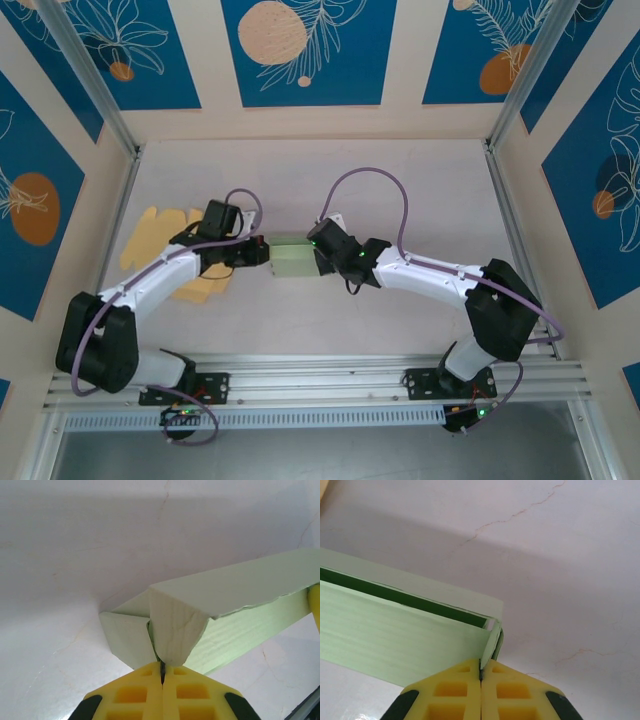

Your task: Fold the paper box

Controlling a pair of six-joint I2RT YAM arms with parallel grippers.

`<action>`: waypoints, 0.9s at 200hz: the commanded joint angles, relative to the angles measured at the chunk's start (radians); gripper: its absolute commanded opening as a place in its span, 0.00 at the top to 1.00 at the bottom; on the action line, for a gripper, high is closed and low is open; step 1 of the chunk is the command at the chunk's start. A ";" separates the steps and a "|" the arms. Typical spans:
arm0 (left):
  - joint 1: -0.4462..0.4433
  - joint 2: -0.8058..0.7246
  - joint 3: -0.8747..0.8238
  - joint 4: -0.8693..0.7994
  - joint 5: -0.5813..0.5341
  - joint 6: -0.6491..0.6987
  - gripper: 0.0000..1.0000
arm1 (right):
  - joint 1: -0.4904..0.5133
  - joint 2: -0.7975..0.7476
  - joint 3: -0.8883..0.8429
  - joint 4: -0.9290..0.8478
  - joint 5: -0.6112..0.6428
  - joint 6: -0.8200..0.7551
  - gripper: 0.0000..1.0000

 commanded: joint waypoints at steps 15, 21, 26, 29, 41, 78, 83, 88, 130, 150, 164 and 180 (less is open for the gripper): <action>-0.010 -0.079 -0.043 -0.042 -0.074 -0.050 0.96 | 0.005 0.041 0.009 -0.070 -0.016 0.007 0.94; -0.010 -0.092 -0.047 -0.041 -0.073 -0.057 0.93 | 0.005 0.041 0.008 -0.070 -0.016 0.008 0.94; -0.010 -0.105 -0.049 -0.043 -0.075 -0.062 0.91 | 0.004 0.043 0.007 -0.069 -0.016 0.007 0.95; -0.011 -0.111 -0.051 -0.046 -0.077 -0.065 0.89 | 0.004 0.043 0.007 -0.069 -0.016 0.007 0.94; -0.010 -0.140 -0.056 -0.046 -0.084 -0.076 0.81 | 0.004 0.045 0.006 -0.070 -0.016 0.007 0.94; -0.010 -0.210 -0.034 -0.064 -0.138 -0.078 0.73 | 0.003 0.048 0.001 -0.073 -0.015 0.013 0.95; -0.010 -0.218 -0.027 -0.065 -0.157 -0.071 0.72 | 0.004 0.048 0.000 -0.072 -0.016 0.014 0.95; -0.011 -0.222 -0.018 -0.067 -0.179 -0.064 0.70 | 0.004 0.048 -0.002 -0.071 -0.016 0.016 0.95; -0.025 -0.172 0.051 0.036 -0.277 -0.019 0.61 | 0.005 0.052 -0.005 -0.070 -0.015 0.019 0.95; -0.051 -0.109 0.086 0.105 -0.300 -0.004 0.61 | 0.005 0.052 -0.005 -0.072 -0.015 0.021 0.95; -0.066 -0.065 0.111 0.147 -0.287 -0.004 0.62 | 0.005 0.052 -0.005 -0.072 -0.014 0.021 0.95; -0.094 -0.016 0.147 0.162 -0.279 0.002 0.64 | 0.006 0.054 -0.005 -0.074 -0.013 0.020 0.95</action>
